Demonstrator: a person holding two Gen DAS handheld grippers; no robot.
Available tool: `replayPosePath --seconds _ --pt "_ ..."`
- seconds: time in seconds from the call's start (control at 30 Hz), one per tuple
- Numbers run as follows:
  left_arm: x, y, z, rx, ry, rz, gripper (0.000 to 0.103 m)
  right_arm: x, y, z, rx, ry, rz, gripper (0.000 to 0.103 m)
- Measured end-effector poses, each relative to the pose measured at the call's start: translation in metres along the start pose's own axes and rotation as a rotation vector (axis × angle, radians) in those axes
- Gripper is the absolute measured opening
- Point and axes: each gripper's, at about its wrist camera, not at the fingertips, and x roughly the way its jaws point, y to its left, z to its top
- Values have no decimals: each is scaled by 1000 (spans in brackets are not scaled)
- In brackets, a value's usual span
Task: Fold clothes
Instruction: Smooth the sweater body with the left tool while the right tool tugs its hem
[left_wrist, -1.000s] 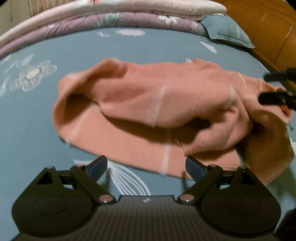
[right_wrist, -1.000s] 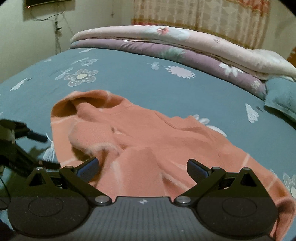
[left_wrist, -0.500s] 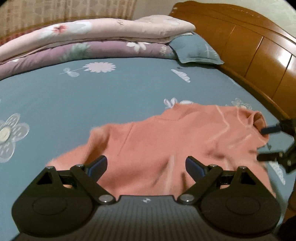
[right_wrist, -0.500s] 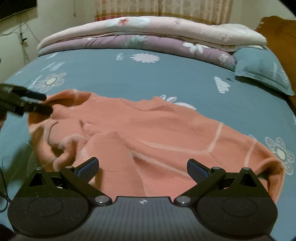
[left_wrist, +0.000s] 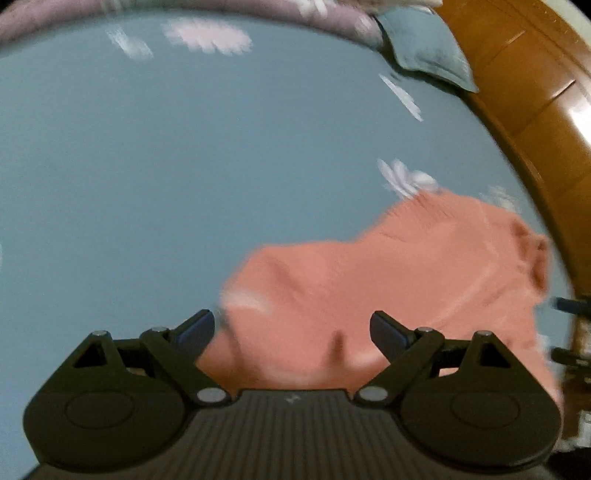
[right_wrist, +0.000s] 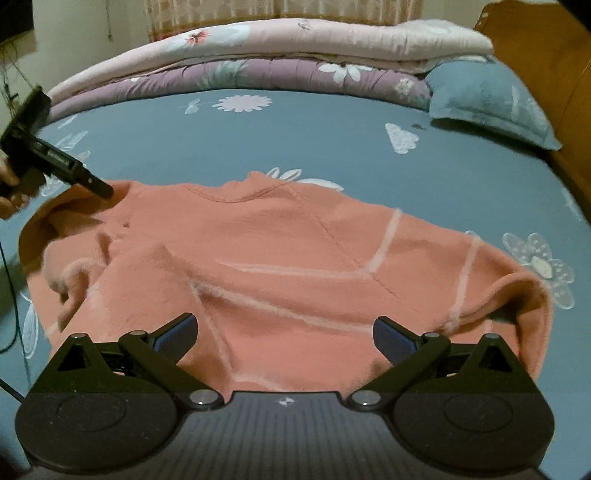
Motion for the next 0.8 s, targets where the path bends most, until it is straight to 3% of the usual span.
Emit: replayPosePath --seconds 0.13,0.3,0.47,0.6,0.67,0.8 --pt "21 13 6 -54 81 -124 92 16 -3 8 -47 7 23 103" --pt "39 14 22 -125 84 -137 93 37 -15 39 -84 -28 148 103" --pt "22 11 13 -130 44 -221 93 88 -49 98 -132 -12 330 103" --pt "1 11 4 -152 -35 -286 93 144 -89 141 -56 59 442 103" --pt "1 15 3 -192 -52 -272 93 172 -108 155 -8 110 505 103" --pt "20 21 6 -214 -10 -186 93 221 -137 163 60 238 594 103"
